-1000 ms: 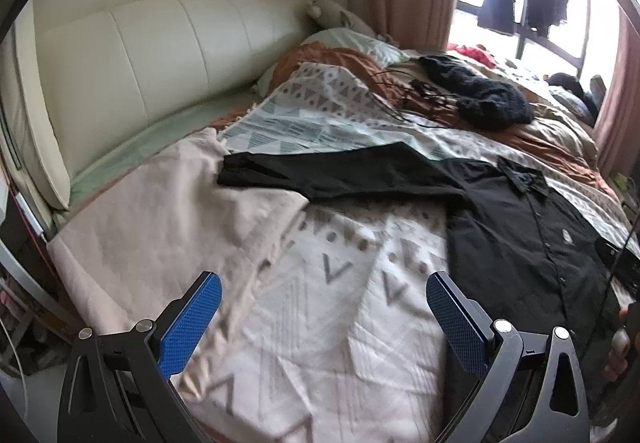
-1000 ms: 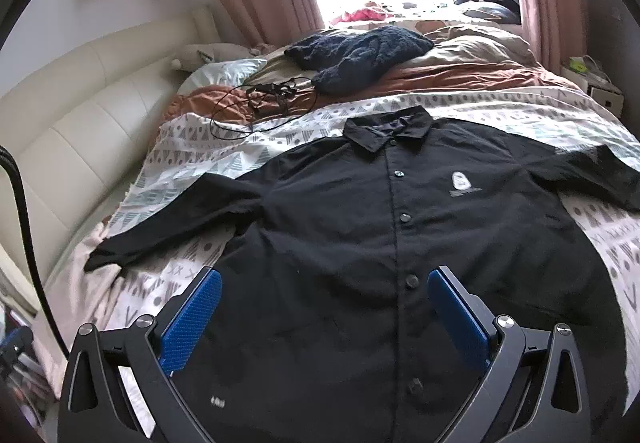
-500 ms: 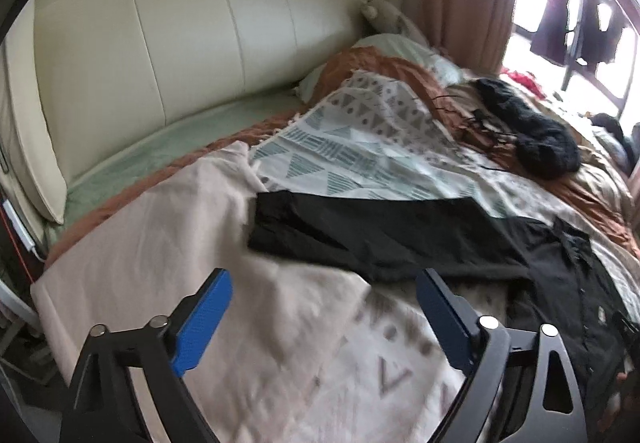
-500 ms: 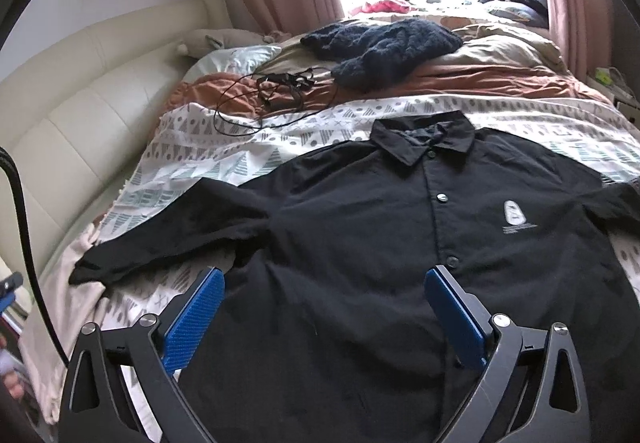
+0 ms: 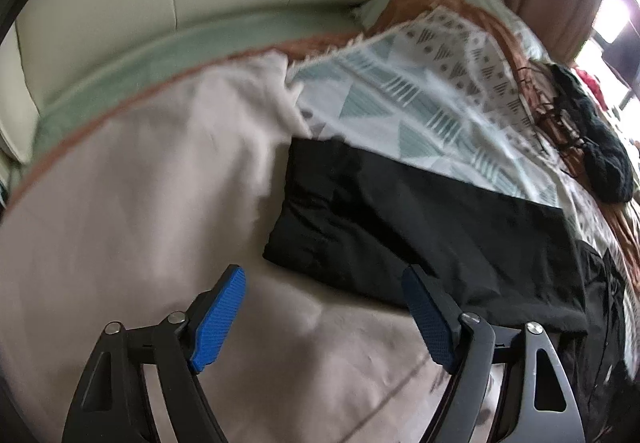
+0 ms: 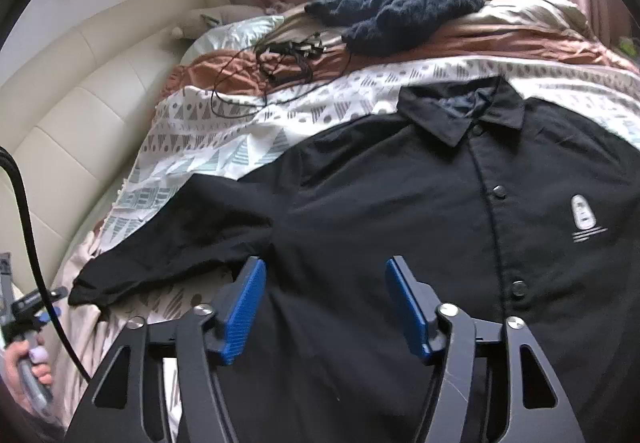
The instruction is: Fold large clothes
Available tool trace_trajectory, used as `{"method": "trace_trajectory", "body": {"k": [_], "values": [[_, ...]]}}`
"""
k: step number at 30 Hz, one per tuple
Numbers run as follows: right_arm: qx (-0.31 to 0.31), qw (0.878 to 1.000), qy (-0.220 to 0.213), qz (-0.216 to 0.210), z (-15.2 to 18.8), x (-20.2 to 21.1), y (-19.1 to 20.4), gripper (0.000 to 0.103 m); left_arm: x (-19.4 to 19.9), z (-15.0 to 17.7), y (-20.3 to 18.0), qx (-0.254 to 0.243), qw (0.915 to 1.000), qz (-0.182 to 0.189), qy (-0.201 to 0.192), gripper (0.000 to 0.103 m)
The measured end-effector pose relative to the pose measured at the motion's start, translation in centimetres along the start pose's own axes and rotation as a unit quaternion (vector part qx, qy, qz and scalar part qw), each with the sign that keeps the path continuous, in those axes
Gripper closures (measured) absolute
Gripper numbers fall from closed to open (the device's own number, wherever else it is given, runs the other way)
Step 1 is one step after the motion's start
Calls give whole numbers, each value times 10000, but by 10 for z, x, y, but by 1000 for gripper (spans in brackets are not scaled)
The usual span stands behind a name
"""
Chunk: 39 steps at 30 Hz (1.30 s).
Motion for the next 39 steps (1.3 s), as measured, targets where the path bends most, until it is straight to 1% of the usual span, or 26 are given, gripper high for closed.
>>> {"method": "trace_trajectory", "body": {"k": [2, 4, 5, 6, 7, 8, 10, 12, 16, 20, 22, 23, 24, 26, 27, 28, 30, 32, 33, 34, 35, 36, 37, 38, 39], "values": [[-54, 10000, 45, -62, 1, -9, -1, 44, -12, 0, 3, 205, 9996, 94, 154, 38], [-138, 9998, 78, -133, 2, -14, -2, 49, -14, -4, 6, 394, 9991, 114, 49, 56], [-221, 9995, 94, -229, 1, -19, -2, 51, -15, -6, 7, 450, 9988, 162, 68, 78], [-288, 9991, 103, -307, 0, -23, -3, 58, -14, -8, 5, 504, 9983, 279, 116, 87], [-387, 9984, 109, -401, -1, -27, -3, 65, -12, -9, 3, 525, 9980, 341, 116, 91], [-488, 9975, 121, -494, -1, -31, -3, 69, -6, -13, 0, 458, 9982, 379, 25, 94], [-722, 9947, 220, -704, 0, -43, -3, 81, 6, -20, -10, 200, 9990, 348, -205, 95], [-991, 9893, 380, -997, 3, -55, -1, 86, 27, -28, -24, -108, 9980, 371, -507, 96], [-1339, 9816, 528, -1253, 6, -71, -1, 86, 58, -42, -47, -311, 9948, 554, -792, 97], [-1793, 9647, 748, -1780, 9, -100, 11, 86, 104, -60, -76, -590, 9902, 560, -1134, 98], [-1875, 9604, 892, -1859, 14, -116, 16, 86, 123, -66, -91, -696, 9879, 574, -1262, 98], [-1979, 9562, 1100, -1857, 23, -130, 18, 91, 138, -70, -102, -769, 9862, 598, -1342, 98], [-2044, 9549, 1095, -1853, 26, -134, 17, 100, 147, -73, -110, -811, 9849, 615, -1400, 98], [-2059, 9551, 1105, -1821, 27, -132, 17, 100, 166, -78, -131, -934, 9813, 638, -1558, 98], [-2022, 9552, 1158, -1827, 27, -129, 18, 99, 181, -80, -146, -1007, 9785, 674, -1670, 98], [-1990, 9554, 1190, -1827, 26, -126, 18, 97, 188, -79, -154, -1039, 9770, 709, -1720, 98], [-1942, 9579, 1172, -1763, 24, -113, 14, 94, 213, -77, -181, -1125, 9732, 853, -1816, 98], [-1968, 9589, 1118, -1709, 22, -97, 4, 87, 231, -73, -202, -1219, 9696, 969, -1888, 98], [-1979, 9593, 1088, -1695, 22, -91, -1, 80, 245, -69, -219, -1309, 9662, 1054, -1954, 98], [-1999, 9598, 1023, -1682, 21, -82, -8, 73, 255, -65, -228, -1361, 9640, 1118, -1993, 98], [-2006, 9617, 948, -1609, 21, -72, -15, 71, 269, -59, -246, -1442, 9609, 1219, -2026, 98], [-1984, 9638, 901, -1536, 20, -66, -20, 69, 280, -53, -261, -1516, 9588, 1277, -2035, 98], [-1921, 9669, 835, -1456, 17, -55, -25, 68, 287, -50, -270, -1574, 9573, 1304, -2045, 98], [-1898, 9685, 775, -1413, 14, -42, -31, 68, 300, -43, -288, -1687, 9540, 1341, -2085, 98], [-1952, 9676, 735, -1422, 11, -32, -36, 68, 308, -38, -299, -1756, 9517, 1369, -2112, 98]]}}
Point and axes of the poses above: each gripper's, at about its wrist camera, not at the fingertips, and x roughly against the way its jaws point, y to its left, z to its underside, the point moved 8 cm from there along -x, roughly the way its jaws point, and after that the axes turned 4 degrees about -z, right-handed, at the moved point
